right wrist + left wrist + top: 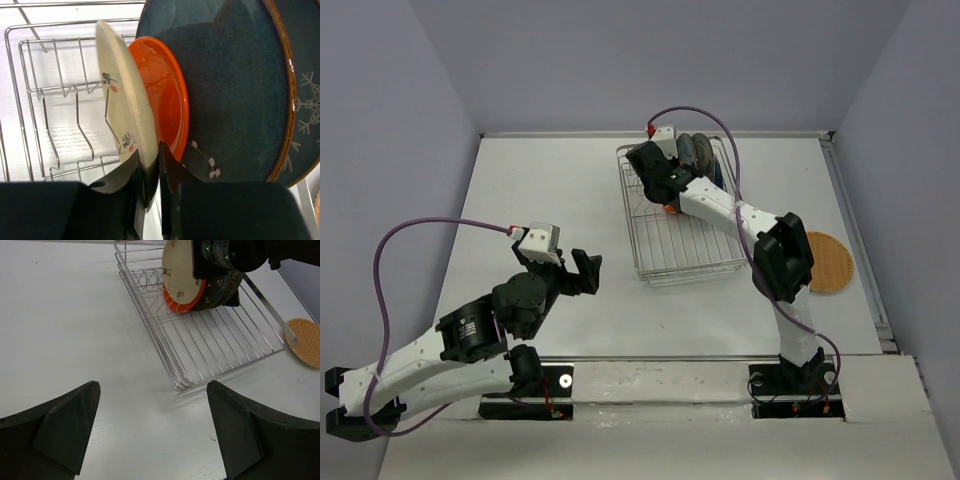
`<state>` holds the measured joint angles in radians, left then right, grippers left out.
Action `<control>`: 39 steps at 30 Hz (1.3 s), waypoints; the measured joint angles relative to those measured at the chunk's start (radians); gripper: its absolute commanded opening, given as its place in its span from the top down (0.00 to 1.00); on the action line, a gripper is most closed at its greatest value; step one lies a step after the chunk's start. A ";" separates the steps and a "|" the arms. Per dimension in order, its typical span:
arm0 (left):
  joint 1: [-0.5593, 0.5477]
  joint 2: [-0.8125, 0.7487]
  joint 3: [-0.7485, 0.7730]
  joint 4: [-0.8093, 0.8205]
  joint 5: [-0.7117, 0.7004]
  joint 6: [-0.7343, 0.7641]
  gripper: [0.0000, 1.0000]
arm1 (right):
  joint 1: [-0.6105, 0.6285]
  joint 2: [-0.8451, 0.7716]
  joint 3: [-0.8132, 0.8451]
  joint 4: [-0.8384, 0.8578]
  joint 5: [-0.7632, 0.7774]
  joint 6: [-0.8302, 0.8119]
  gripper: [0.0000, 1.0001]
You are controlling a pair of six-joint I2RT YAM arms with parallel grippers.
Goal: Load the plates into the dish rack
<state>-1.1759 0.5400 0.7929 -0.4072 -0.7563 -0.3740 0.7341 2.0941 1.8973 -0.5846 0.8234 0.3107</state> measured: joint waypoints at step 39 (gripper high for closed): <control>0.024 -0.103 -0.002 0.073 0.210 0.052 0.01 | -1.252 -1.032 -1.289 0.166 -0.620 0.452 0.30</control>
<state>-1.1515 0.4370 0.7910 -0.3340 -0.5461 -0.3218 -0.5175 1.0622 0.6086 -0.4183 0.2035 0.7631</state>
